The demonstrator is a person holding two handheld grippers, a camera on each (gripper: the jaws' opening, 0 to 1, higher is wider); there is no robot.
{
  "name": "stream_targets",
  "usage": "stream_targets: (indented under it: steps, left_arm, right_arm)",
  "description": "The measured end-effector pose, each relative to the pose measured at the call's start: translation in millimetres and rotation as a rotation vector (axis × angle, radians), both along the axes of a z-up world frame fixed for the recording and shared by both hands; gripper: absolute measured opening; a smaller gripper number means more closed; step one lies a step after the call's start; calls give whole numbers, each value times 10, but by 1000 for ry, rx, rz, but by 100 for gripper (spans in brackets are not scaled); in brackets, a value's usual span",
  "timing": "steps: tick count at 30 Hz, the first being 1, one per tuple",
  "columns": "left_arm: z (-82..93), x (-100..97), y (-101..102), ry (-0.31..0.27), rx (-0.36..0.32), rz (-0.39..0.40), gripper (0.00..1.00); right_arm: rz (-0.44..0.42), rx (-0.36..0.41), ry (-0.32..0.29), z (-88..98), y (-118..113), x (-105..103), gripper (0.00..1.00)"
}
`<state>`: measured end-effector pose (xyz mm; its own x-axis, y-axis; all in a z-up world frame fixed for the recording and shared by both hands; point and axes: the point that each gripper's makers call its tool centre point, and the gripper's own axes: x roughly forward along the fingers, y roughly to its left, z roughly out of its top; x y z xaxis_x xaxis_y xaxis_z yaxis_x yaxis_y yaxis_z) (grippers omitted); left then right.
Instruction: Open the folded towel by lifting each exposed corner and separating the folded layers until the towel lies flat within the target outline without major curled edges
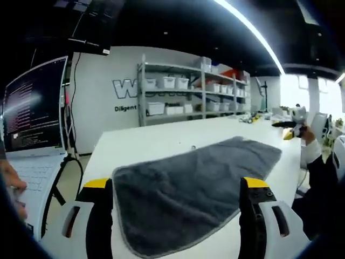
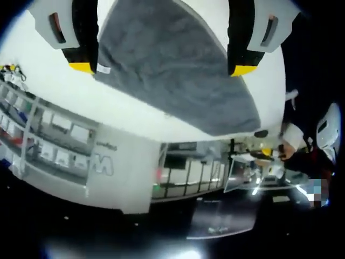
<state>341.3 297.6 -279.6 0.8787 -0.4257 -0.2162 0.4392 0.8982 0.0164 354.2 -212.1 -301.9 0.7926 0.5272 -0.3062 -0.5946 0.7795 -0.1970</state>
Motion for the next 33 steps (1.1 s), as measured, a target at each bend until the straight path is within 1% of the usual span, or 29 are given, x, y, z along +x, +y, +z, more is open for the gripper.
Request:
stream_targets:
  steps: [2,3,6,10,13,16,19,21,22,24,27,33]
  left_arm:
    - [-15,-23,-30,5,-2,-6,96]
    - [-21,-37,-46,8,-5,-10,95]
    - [-18,-81,-100,9,-3,-26,94]
    - [54,-139,-156,0,-36,-53,93]
    - [97,-175,-180,-15,-31,-52,94]
    - [95,-206,-213,-13,-19,-67,95]
    - [106,-217,-206,-15,-26,-67,95]
    - [101,-211,-180,-14,-21,-58,95]
    - [88,-208,-166,-10,-15,-51,95]
    - [61,-199,-160,-3,-5,-49,95]
    - [46,-188,-168,6,-16,-50,95]
    - [26,-146,-173,11,-18,-48,95]
  right_arm:
    - [-3,2,2,34,-3,-36,99]
    - [-7,15,10,51,-5,-60,99]
    - [-12,35,-6,122,-3,-104,99]
    - [-18,13,9,126,28,-177,99]
    - [-12,6,17,131,64,-225,99]
    - [-16,12,20,139,67,-227,99]
    - [-30,21,29,140,47,-220,99]
    - [-33,-14,29,104,21,-220,99]
    - [-38,-19,36,89,8,-220,99]
    - [-49,-18,40,86,-21,-212,99]
    - [-60,-17,37,94,-47,-203,99]
    - [-73,-45,41,56,-104,-189,99]
